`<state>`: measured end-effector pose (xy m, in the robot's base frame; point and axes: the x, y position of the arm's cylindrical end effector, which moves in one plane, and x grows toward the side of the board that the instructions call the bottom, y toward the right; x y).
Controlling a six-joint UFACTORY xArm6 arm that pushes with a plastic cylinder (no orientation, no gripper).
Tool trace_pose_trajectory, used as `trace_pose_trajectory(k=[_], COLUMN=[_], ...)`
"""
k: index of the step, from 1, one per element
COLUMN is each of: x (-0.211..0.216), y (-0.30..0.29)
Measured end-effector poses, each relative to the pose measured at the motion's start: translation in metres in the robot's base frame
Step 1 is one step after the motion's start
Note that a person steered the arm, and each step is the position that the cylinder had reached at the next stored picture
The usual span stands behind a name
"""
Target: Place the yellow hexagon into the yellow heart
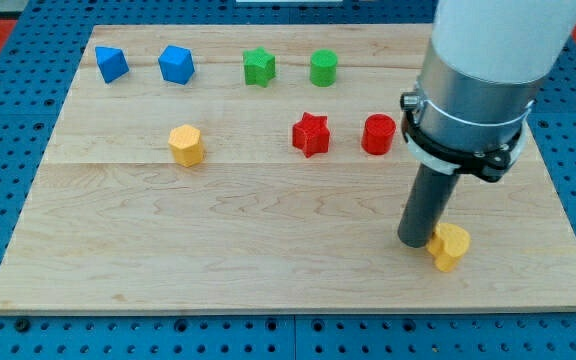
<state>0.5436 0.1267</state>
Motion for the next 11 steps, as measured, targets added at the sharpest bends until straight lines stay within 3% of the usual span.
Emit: trace_pose_trajectory(k=[3,5,7,9,11], x=[-0.027,-0.111,-0.131,-0.146,-0.093], y=[-0.238,-0.338,-0.262,-0.224,-0.156])
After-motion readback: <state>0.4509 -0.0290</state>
